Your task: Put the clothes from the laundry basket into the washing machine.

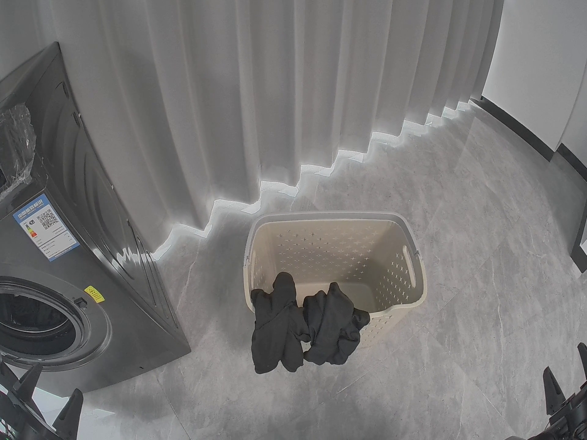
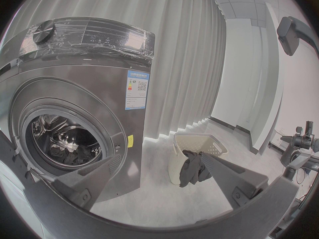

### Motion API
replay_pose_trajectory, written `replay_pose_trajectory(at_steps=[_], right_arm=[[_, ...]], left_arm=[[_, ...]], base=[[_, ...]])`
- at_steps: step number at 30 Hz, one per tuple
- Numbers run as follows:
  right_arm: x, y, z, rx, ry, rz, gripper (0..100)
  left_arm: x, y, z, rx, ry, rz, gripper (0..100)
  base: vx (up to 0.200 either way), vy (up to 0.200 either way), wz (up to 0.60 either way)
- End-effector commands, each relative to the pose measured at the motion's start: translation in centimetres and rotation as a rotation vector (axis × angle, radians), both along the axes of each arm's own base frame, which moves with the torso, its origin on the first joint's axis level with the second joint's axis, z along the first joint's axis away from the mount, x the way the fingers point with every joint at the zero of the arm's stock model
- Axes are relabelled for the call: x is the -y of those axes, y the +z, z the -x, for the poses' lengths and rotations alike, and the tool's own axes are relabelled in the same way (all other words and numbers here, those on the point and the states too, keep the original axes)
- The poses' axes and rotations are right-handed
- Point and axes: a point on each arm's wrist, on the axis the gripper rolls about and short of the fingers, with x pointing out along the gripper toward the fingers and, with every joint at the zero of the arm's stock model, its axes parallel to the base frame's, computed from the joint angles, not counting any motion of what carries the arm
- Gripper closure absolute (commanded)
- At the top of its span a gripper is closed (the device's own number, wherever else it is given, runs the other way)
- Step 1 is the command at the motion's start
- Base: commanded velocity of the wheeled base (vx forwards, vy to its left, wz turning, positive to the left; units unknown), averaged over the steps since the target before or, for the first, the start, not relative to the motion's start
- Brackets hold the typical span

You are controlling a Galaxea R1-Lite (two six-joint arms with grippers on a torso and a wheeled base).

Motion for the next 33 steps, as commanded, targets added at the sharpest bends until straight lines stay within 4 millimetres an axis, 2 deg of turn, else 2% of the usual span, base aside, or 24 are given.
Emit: replay_pose_trajectory(at_steps=[1, 13, 22, 33], right_arm=[[0.0, -0.51, -0.07, -0.009, 0.0, 0.001, 0], [0.0, -0.51, -0.07, -0.009, 0.0, 0.001, 0], [0.0, -0.51, -0.07, -0.009, 0.002, -0.002, 0], [0.01, -0.51, -0.06, -0.008, 0.005, -0.002, 0]], left_arm=[[0.01, -0.42, -0.1, -0.017, 0.0, -0.001, 0], [0.02, -0.4, -0.1, -0.016, -0.003, 0.003, 0], [0.02, -0.4, -0.1, -0.017, -0.003, 0.006, 0], [0.02, -0.4, -0.1, -0.017, -0.004, 0.007, 0]], base=[[0.0, 0.0, 0.0], [0.0, 0.0, 0.0], [0.0, 0.0, 0.6], [0.0, 0.0, 0.0]])
